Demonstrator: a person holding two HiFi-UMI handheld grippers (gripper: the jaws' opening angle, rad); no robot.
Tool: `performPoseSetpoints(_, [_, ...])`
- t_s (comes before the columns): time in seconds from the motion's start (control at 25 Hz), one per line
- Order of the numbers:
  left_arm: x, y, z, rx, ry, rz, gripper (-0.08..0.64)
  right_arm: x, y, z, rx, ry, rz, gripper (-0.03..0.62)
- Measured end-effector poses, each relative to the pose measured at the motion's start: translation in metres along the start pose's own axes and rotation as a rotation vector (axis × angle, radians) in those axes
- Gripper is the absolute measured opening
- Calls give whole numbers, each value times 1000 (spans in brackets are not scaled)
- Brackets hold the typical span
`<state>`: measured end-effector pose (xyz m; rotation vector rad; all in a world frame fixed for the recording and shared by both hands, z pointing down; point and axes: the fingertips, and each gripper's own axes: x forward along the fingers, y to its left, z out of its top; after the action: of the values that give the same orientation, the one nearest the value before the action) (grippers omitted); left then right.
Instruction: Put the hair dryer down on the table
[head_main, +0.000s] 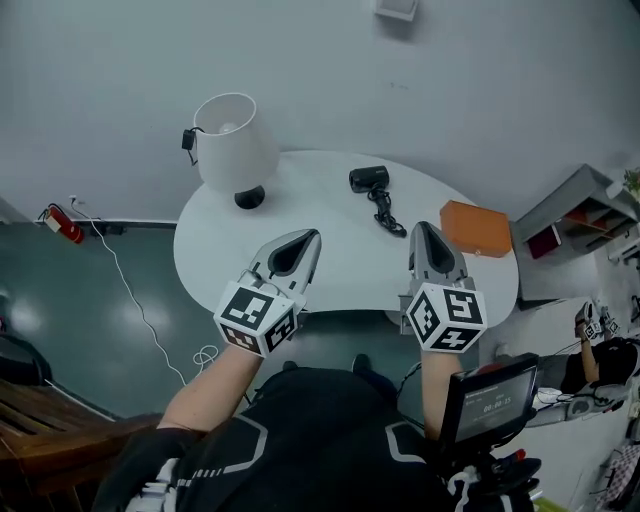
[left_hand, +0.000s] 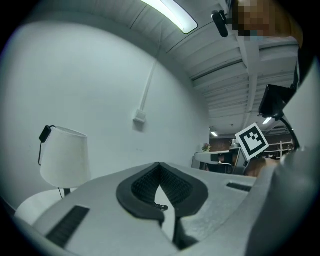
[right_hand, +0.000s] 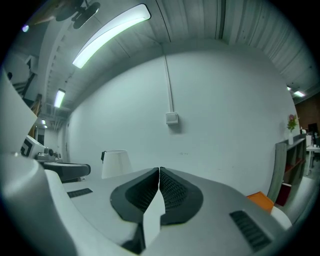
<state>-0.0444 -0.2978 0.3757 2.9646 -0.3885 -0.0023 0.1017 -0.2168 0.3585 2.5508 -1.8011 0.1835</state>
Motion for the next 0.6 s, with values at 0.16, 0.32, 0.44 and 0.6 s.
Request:
performPoseSetpoints(0.16, [10,-7,13,54,-12,45,5,0,-11,4,-1,7,28,25])
performPoseSetpoints(0.32, [21,-14,18,68,-24,73,5,1,-24,8,0,4,49,25])
performPoseSetpoints(0.44, [25,-18,16,67,-19,96,5,0,-32,9,-13,0,67,25])
performPoseSetpoints(0.6, [31,-21,15,77,-9,116,5,2,-41,10,-14,3,77,25])
